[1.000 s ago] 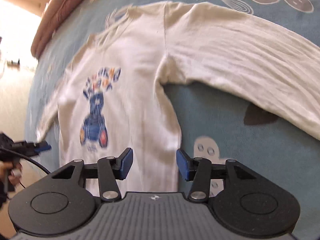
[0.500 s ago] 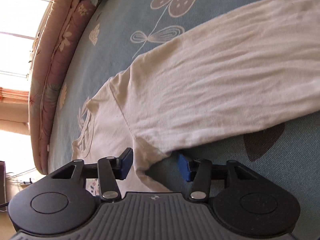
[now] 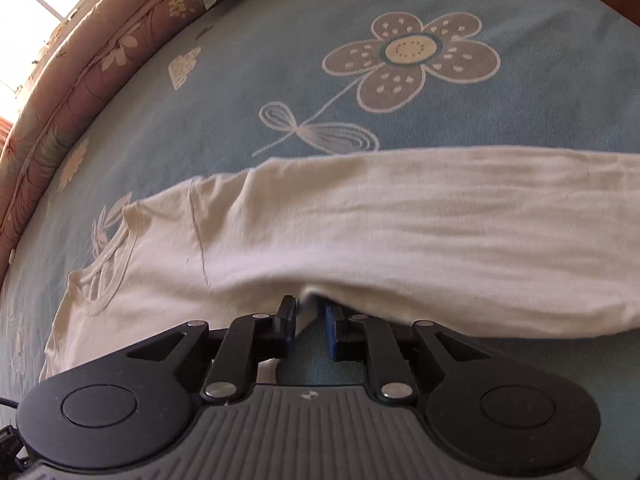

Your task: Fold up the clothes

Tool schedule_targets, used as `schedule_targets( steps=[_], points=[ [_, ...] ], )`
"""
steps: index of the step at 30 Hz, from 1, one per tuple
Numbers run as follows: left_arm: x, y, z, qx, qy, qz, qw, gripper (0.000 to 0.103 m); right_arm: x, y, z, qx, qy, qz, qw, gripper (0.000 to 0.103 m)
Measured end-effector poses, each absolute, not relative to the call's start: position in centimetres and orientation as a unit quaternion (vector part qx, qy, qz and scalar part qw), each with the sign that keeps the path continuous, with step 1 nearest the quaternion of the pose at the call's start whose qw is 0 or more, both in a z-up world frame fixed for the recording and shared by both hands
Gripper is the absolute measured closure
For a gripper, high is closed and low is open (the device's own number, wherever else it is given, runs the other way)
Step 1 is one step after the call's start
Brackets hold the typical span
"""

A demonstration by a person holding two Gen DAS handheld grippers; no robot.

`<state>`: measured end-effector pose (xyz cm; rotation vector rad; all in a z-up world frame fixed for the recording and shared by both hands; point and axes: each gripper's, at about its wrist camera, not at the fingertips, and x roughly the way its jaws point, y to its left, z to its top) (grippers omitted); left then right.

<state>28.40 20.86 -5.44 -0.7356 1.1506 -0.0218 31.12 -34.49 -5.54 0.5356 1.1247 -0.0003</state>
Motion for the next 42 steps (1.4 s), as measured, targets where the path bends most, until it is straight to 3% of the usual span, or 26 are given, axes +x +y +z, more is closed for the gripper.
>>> schedule_targets(
  steps=[5, 12, 18, 19, 24, 28, 32, 37, 42],
  points=[
    [27.0, 15.7, -1.9, -0.187, 0.538, -0.093, 0.817, 0.060, 27.0, -29.0, -2.8, 0.115, 0.518, 0.106, 0.841, 0.077],
    [25.6, 9.8, -5.2, -0.049, 0.587, -0.176, 0.788, 0.060, 25.0, -22.4, -5.8, -0.061, 0.525, 0.220, 0.820, 0.075],
    [19.0, 12.3, -5.0, -0.049, 0.638, -0.170, 0.749, 0.057, 20.7, -27.7, -5.1, -0.069, 0.584, 0.197, 0.784, 0.071],
    [18.8, 12.3, -4.7, -0.047, 0.646, -0.167, 0.744, 0.059, 20.5, -28.0, -4.8, -0.079, 0.592, 0.188, 0.780, 0.066],
    [21.4, 9.9, -3.6, -0.037, 0.598, -0.206, 0.774, 0.059, 21.7, -25.6, -2.1, -0.099, 0.524, 0.228, 0.815, 0.064],
    [23.9, 8.8, -4.5, -0.017, 0.583, -0.210, 0.785, 0.059, 24.5, -21.6, -3.1, -0.110, 0.479, 0.264, 0.830, 0.064],
    [25.4, 9.4, -5.5, -0.004, 0.585, -0.202, 0.785, 0.059, 27.7, -23.9, -5.5, -0.079, 0.496, 0.229, 0.833, 0.062],
    [22.3, 11.1, -4.4, 0.025, 0.596, -0.196, 0.778, 0.060, 26.9, -25.9, -4.9, -0.126, 0.505, 0.226, 0.823, 0.059],
    [17.6, 7.1, -4.2, 0.102, 0.580, -0.292, 0.753, 0.060, 21.1, -21.9, -2.7, -0.182, 0.476, 0.364, 0.780, 0.058]
  ],
)
